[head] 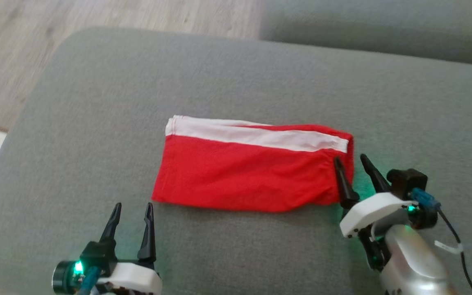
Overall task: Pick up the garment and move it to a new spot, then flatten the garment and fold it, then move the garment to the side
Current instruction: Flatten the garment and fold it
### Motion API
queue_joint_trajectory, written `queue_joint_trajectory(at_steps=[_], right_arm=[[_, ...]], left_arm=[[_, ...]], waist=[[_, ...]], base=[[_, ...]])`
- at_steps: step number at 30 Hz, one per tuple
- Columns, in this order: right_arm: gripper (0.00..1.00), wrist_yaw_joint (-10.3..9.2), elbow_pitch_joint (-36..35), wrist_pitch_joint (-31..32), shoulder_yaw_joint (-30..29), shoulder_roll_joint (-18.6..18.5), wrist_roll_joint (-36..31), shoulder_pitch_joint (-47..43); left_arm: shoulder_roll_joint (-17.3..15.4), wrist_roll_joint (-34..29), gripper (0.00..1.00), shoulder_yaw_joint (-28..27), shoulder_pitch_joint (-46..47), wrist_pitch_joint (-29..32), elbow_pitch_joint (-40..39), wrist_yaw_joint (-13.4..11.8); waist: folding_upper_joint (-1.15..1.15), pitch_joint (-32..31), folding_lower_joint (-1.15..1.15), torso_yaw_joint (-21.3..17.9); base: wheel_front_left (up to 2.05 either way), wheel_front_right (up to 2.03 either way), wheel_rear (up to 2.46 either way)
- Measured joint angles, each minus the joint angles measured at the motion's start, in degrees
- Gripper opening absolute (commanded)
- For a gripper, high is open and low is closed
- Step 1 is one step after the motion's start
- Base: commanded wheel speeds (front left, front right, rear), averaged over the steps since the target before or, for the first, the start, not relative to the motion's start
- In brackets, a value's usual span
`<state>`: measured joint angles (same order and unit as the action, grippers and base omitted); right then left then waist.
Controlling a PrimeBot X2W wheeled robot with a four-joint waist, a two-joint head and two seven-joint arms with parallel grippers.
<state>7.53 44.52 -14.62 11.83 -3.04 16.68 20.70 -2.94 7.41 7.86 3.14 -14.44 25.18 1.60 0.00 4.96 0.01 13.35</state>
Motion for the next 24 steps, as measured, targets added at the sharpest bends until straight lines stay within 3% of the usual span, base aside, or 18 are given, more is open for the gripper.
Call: queue_joint_trajectory(at_steps=[7,9,10,12,14,15,20,24], right_arm=[[1.0,0.0,4.69,0.0,0.46,-0.07,4.31,0.54],[0.89,0.0,4.78,-0.03,1.97,-0.15,7.62,1.29],[0.81,0.0,4.89,-0.04,2.96,-0.36,8.31,1.97],[0.49,0.0,5.03,-0.07,4.88,-0.63,11.24,3.3],[0.26,0.0,5.38,-0.08,6.91,-0.83,13.63,4.2],[0.0,0.0,5.69,-0.1,7.75,-0.86,14.94,4.55],[0.0,0.0,6.71,-0.45,8.27,-0.92,17.47,6.21],[0.0,0.0,6.61,-0.43,4.42,0.23,17.26,6.11]], left_arm=[[0.07,1.16,1.0,1.02,0.95,0.0,-0.11,-0.01],[0.07,1.22,1.0,1.49,1.57,0.0,-0.21,-0.02],[0.1,1.47,1.0,1.72,1.76,0.0,-0.4,-0.02],[0.15,2.07,1.0,2.27,2.05,0.0,-0.44,-0.07],[0.15,2.16,1.0,3.1,2.45,0.0,-0.47,-0.05],[0.15,2.16,1.0,3.25,2.6,0.0,-0.47,-0.05],[0.23,2.16,1.0,3.38,2.66,0.0,-0.47,-0.08],[0.24,2.09,1.0,3.1,2.74,0.0,-0.47,-0.08]], waist=[[0.0,3.47,0.0,1.57],[0.0,4.2,0.0,1.51],[0.0,4.54,0.0,1.41],[0.0,5.13,0.0,1.12],[0.0,5.58,0.0,0.8],[0.0,5.72,0.0,0.66],[0.0,6.11,0.0,0.03],[0.0,5.65,0.0,-1.09]], base=[[0.0,0.0,0.0],[0.0,0.0,0.0],[0.0,0.0,0.0],[0.0,0.0,0.0],[0.0,0.0,0.0],[0.0,0.0,0.0],[0.0,0.0,0.0],[0.0,0.0,0.0]])
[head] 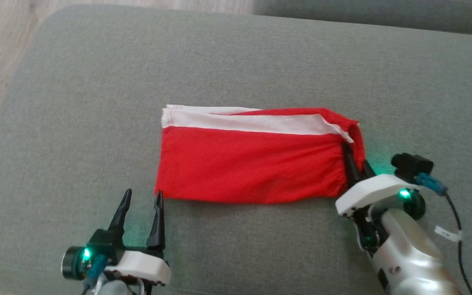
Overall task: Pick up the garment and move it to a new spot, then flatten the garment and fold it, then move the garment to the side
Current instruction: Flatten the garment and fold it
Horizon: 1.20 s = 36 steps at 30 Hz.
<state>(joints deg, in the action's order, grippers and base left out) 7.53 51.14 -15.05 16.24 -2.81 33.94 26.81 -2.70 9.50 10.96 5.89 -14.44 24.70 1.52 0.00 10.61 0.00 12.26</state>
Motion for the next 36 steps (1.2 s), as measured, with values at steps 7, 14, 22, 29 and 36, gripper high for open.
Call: queue_joint_trajectory(at_steps=[7,14,22,29,36], right_arm=[[0.0,0.0,-0.7,0.21,-10.31,-4.13,-3.31,-5.23],[0.0,0.0,-4.1,1.78,-8.87,-4.3,4.22,-7.52],[0.0,0.0,-17.02,6.79,1.85,-2.86,18.12,-7.65],[0.0,0.0,-16.27,6.88,10.55,-1.37,20.97,-6.76],[1.0,0.0,-10.56,3.3,16.31,-1.22,25.49,-0.88]], left_arm=[[-0.02,0.05,1.0,-0.12,-0.62,-0.01,0.25,0.08],[-0.07,1.36,1.0,2.31,-2.48,0.0,1.07,1.31],[-0.09,2.63,1.0,6.23,-3.88,0.0,1.13,1.01],[-0.11,1.92,1.0,7.88,-3.61,0.0,0.99,1.02],[-0.1,1.43,1.0,7.84,-2.03,0.0,1.0,1.51]], waist=[[0.0,-2.93,-0.01,-2.8],[0.0,-5.64,-0.01,-5.15],[0.0,-7.01,-0.01,-4.52],[0.0,-6.73,-0.01,0.91],[0.0,-6.25,0.0,5.35]], base=[[0.0,0.0,0.0],[0.0,0.0,0.0],[0.0,0.0,0.0],[0.0,0.0,0.0],[0.0,0.0,0.0]])
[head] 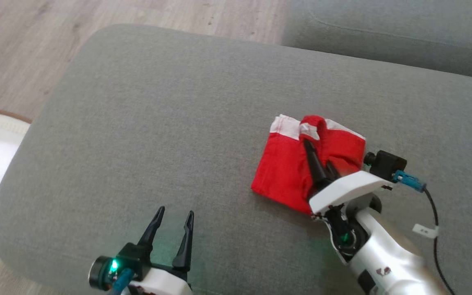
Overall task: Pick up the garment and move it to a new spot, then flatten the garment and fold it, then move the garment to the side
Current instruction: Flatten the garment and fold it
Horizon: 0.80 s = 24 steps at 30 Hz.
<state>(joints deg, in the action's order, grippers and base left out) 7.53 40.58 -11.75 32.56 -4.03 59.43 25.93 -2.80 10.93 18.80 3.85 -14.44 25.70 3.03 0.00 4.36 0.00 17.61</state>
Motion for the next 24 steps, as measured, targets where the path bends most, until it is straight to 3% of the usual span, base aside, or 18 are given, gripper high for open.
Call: queue_joint_trajectory(at_steps=[4,8,17,24], right_arm=[[1.0,0.0,1.08,-1.51,4.19,0.04,3.99,1.84],[1.0,0.0,3.79,-2.4,3.87,0.22,1.48,3.23],[1.0,0.0,-0.12,-2.63,-19.59,-0.43,-28.3,-2.57],[1.0,0.0,-3.01,-2.63,-30.16,0.41,-41.4,-12.0]], left_arm=[[0.0,0.0,1.0,-0.62,-0.02,0.0,0.11,-0.08],[0.0,-0.02,1.0,-2.14,-0.02,0.0,-0.08,-0.29],[0.02,-2.2,1.0,-6.21,-0.02,-0.01,-2.01,-0.69],[0.04,-2.35,1.0,-9.4,-0.34,0.0,-2.44,-1.16]], waist=[[0.0,-0.07,0.0,-0.04],[0.0,-0.25,0.0,-1.65],[0.0,-1.6,0.0,-7.66],[0.0,-3.2,0.0,-12.25]], base=[[0.0,0.0,0.0],[0.0,0.0,0.0],[0.0,0.0,0.0],[0.0,0.0,0.0]])
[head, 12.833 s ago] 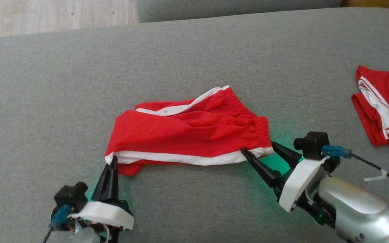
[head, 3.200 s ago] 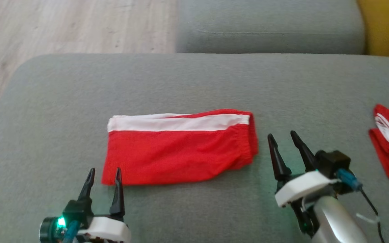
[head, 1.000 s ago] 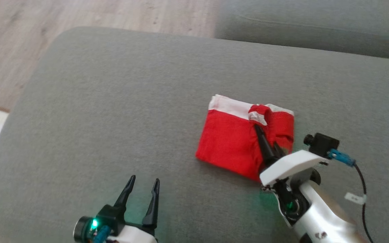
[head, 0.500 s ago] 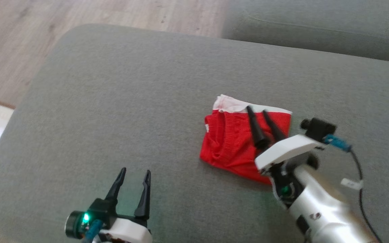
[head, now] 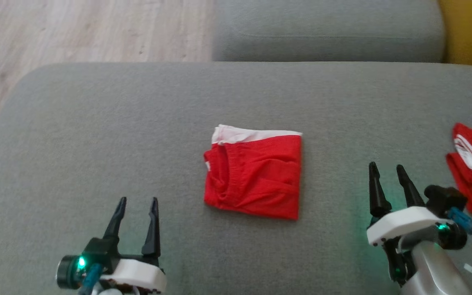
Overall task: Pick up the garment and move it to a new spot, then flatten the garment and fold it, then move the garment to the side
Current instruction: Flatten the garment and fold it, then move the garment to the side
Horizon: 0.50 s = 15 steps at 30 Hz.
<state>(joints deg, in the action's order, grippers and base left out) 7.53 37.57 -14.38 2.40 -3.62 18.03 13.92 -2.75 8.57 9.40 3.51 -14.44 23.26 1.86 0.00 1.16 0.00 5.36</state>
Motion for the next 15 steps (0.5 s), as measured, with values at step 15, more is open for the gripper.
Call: queue_joint_trajectory(at_steps=[15], right_arm=[[1.0,0.0,-3.38,0.0,-0.52,0.76,-8.76,-5.67]], left_arm=[[-0.01,0.02,1.0,-2.33,-4.35,-0.01,-1.12,-1.42]], waist=[[0.0,-2.17,0.0,-4.04]], base=[[0.0,0.0,0.0]])
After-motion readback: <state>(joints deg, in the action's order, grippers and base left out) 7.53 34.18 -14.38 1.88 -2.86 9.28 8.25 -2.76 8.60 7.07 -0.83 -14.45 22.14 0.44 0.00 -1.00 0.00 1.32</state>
